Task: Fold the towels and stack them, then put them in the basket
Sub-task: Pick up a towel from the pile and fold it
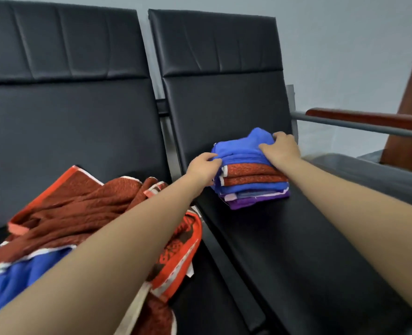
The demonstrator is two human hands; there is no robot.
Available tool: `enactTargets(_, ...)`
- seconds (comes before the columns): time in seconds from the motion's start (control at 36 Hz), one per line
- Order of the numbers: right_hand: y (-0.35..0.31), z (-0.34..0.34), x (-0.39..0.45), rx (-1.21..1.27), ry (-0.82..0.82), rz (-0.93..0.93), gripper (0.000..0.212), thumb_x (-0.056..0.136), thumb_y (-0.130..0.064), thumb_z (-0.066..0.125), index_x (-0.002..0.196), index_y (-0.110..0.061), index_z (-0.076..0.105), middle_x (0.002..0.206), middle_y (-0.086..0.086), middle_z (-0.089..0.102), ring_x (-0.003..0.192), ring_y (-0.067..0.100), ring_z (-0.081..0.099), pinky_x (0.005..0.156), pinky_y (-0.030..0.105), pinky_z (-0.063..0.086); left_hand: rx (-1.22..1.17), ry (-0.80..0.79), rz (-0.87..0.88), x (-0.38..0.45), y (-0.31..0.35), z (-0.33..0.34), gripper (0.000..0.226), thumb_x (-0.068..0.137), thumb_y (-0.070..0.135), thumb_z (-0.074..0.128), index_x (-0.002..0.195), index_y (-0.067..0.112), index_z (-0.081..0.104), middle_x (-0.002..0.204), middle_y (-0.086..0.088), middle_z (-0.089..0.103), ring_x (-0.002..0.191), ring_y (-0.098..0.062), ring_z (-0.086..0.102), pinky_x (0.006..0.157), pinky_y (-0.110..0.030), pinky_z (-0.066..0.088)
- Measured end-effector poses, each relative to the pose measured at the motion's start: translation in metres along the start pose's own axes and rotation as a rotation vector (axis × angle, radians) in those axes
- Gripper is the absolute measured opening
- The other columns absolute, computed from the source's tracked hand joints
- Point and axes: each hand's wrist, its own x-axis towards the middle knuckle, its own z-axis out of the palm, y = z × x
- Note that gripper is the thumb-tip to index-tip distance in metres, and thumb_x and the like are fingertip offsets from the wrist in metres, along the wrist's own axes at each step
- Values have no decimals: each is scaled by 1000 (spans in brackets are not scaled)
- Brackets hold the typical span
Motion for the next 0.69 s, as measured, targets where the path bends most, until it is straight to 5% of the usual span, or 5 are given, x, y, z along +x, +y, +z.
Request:
enactTargets(0.14, -29, -26, -46, 45, 111, -108, 41, 92, -25, 53, 130, -11, 55, 126, 15, 54, 117, 33, 51, 94, 37, 41, 5, 34, -15, -36, 11, -43, 10, 96, 27, 51, 101, 23, 58, 93, 1, 54, 78, -14, 53, 64, -25, 48)
enactTargets(0.22, -57, -31, -92, 213, -42, -121, 16, 93, -23, 50, 101, -18, 63, 91, -4, 61, 89, 18, 56, 73, 20, 40, 19, 55, 11, -72, 19, -78, 17, 98, 29, 49, 108, 20, 59, 101, -2, 56, 80, -14, 55, 60, -21, 48)
enactTargets(0.31, -87, -25, -152, 303, -300, -157, 28, 92, -22, 52, 73, -6, 65, 66, -4, 62, 58, 11, 52, 60, 21, 41, 84, 117, 59, -114, 21, -120, 22, 98, 27, 48, 112, 16, 62, 103, -4, 59, 68, -11, 55, 41, -12, 41)
enactTargets(0.5, -150, 5, -268, 310, -645, -261, 29, 93, -25, 56, 68, -13, 64, 62, -1, 61, 38, 4, 45, 35, 12, 32, 120, 190, 25, -201, -6, -206, 22, 97, 21, 51, 108, 11, 66, 105, -8, 67, 83, -21, 64, 74, -35, 52)
enactTargets(0.69, -171, 19, -337, 112, -700, -470, 37, 91, -29, 61, 88, 7, 68, 84, 19, 70, 60, 22, 57, 68, 38, 49, 261, 249, -53, -255, -72, -256, 16, 98, 14, 46, 96, 19, 61, 86, -3, 57, 65, -12, 50, 55, -22, 41)
